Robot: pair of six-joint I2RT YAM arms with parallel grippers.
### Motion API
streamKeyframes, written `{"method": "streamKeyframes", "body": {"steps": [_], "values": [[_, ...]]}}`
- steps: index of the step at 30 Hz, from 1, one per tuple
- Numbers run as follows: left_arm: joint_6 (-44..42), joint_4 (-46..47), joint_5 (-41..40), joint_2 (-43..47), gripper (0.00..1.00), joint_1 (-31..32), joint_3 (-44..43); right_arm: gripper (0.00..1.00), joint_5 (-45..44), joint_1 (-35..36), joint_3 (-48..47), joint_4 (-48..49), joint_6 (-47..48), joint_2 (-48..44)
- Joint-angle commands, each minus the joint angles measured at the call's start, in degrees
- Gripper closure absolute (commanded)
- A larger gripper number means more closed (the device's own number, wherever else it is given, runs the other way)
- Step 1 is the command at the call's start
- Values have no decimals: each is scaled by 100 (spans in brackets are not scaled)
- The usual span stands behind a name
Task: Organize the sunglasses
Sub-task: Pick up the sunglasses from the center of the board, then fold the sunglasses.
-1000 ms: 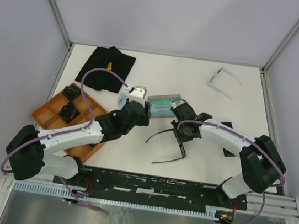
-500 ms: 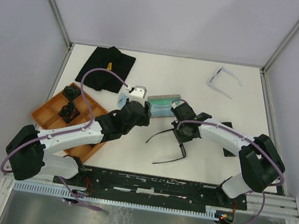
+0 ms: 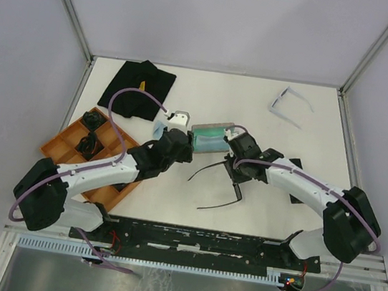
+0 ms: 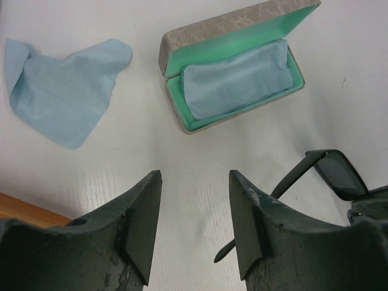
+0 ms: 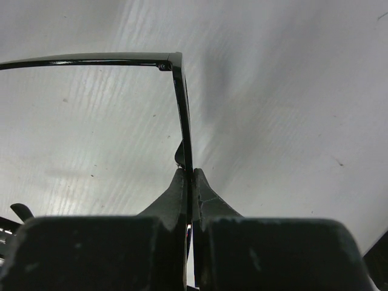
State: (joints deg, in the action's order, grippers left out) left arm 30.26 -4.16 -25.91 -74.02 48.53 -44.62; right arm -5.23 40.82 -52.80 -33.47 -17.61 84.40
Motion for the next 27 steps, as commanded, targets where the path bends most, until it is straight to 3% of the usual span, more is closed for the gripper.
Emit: {"method": "streamKeyframes", "body": {"steps": [1, 11, 27], "values": [[-251, 104, 91, -277, 44, -57, -354, 100, -127, 0, 144, 416, 146, -570], [-462, -4, 624, -921, 44, -81, -879, 100, -162, -3, 352, 827, 284, -1625], [-584, -25, 741, -1384, 44, 286, -1108, 100, -521, 1, 87, 1010, -295, -1323]]}}
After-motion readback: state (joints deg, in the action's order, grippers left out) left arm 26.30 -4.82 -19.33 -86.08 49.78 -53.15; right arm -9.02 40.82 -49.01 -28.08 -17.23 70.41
